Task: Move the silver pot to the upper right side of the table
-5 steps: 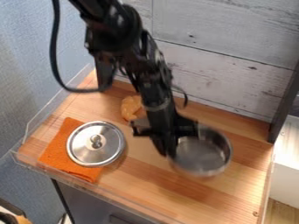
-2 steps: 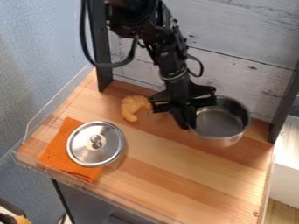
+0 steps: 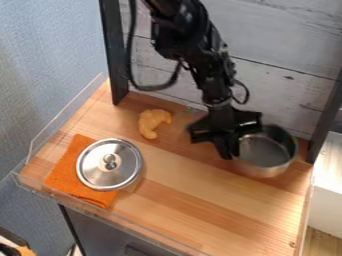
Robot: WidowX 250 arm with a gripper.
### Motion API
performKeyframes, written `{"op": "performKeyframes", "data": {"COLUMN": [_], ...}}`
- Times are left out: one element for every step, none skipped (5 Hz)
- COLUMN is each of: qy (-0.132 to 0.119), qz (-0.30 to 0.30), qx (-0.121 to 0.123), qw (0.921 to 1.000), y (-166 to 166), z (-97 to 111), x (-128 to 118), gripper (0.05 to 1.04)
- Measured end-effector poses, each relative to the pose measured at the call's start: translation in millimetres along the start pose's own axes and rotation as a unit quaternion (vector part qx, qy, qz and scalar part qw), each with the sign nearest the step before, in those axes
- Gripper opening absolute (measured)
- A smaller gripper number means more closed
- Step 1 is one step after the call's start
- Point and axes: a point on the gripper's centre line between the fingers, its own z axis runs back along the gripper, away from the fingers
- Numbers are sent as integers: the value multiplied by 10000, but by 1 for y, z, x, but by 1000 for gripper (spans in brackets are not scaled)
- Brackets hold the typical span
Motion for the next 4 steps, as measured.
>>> {"op": "performKeyframes", "data": {"qy": [2, 6, 56, 99], "qz": [37, 91, 106, 294], "qx": [-23, -125, -202, -227], "qw": [10000, 9999, 9997, 9993], "y": [-9, -14, -15, -6], "z": [-11, -14, -15, -15], "x": [-3, 0, 5, 7], "gripper": [82, 82, 114, 300]}}
